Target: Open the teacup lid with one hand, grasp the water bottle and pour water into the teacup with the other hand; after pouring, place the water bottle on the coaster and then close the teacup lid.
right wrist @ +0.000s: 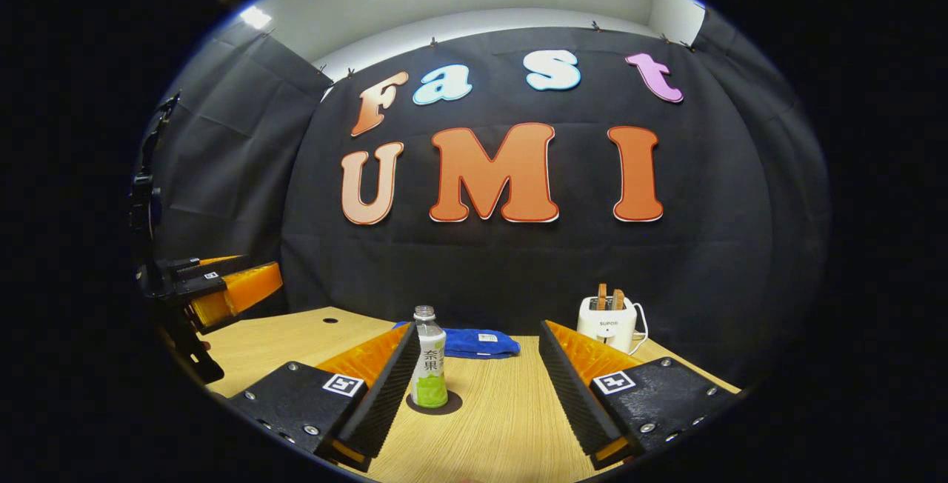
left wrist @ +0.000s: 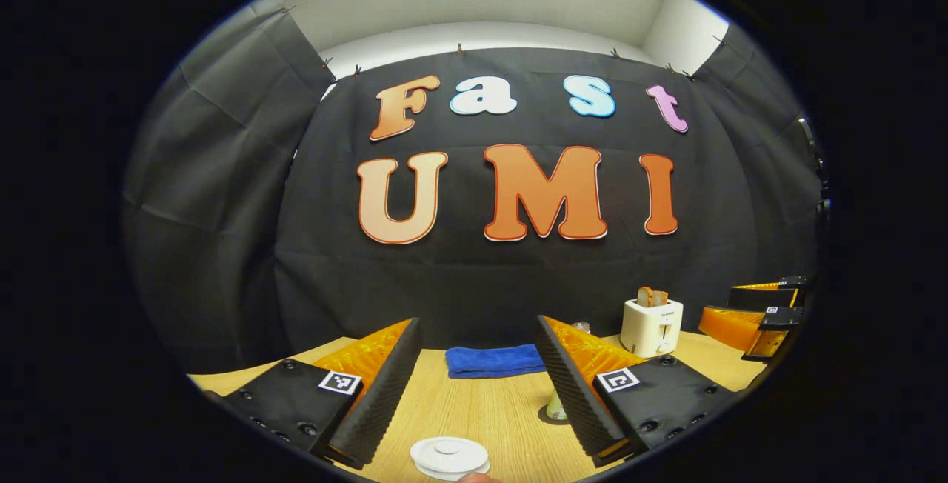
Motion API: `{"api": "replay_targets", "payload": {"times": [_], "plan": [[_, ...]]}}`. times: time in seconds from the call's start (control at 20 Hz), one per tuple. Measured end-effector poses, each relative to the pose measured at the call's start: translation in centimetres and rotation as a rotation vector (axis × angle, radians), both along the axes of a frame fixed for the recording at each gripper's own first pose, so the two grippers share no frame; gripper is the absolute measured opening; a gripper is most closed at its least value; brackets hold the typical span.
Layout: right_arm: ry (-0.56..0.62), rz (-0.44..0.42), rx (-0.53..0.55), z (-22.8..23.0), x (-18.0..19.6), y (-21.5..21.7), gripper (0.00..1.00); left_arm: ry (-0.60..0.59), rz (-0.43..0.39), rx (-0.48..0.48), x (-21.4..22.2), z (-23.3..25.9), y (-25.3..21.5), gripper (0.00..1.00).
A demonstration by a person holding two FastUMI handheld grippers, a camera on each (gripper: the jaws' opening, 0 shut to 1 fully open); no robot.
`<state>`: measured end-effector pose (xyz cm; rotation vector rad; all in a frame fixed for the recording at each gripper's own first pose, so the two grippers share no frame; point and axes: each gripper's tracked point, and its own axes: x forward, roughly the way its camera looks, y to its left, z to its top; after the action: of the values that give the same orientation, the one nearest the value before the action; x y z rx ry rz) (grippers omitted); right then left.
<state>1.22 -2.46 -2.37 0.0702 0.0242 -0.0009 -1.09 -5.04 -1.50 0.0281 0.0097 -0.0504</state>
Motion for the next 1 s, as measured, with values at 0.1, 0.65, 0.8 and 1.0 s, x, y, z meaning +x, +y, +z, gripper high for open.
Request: {"api": "replay_targets", "payload": {"times": [0.1, 0.65, 0.8, 1.0], "plan": [[0.003, 0.006, 0.004, -0.1, 0.1, 0.2, 0.96, 0.002, 0.003, -0.003, -0.1, -0.1, 0.2, 0.95], [0.011, 0.013, -0.025, -0.5, 0.2, 1.0, 0.96, 0.028, 0.020, -0.001, -0.1, -1.3, 1.1, 0.95], [0.014, 0.018, -0.023, -0.6, 0.1, 1.2, 0.97, 0.030, 0.031, 0.006, -0.4, -1.4, 1.5, 0.95], [0.012, 0.008, -0.024, -0.6, 0.2, 1.0, 0.97, 0.037, 0.032, 0.010, -0.4, -1.6, 1.5, 0.95]]}}
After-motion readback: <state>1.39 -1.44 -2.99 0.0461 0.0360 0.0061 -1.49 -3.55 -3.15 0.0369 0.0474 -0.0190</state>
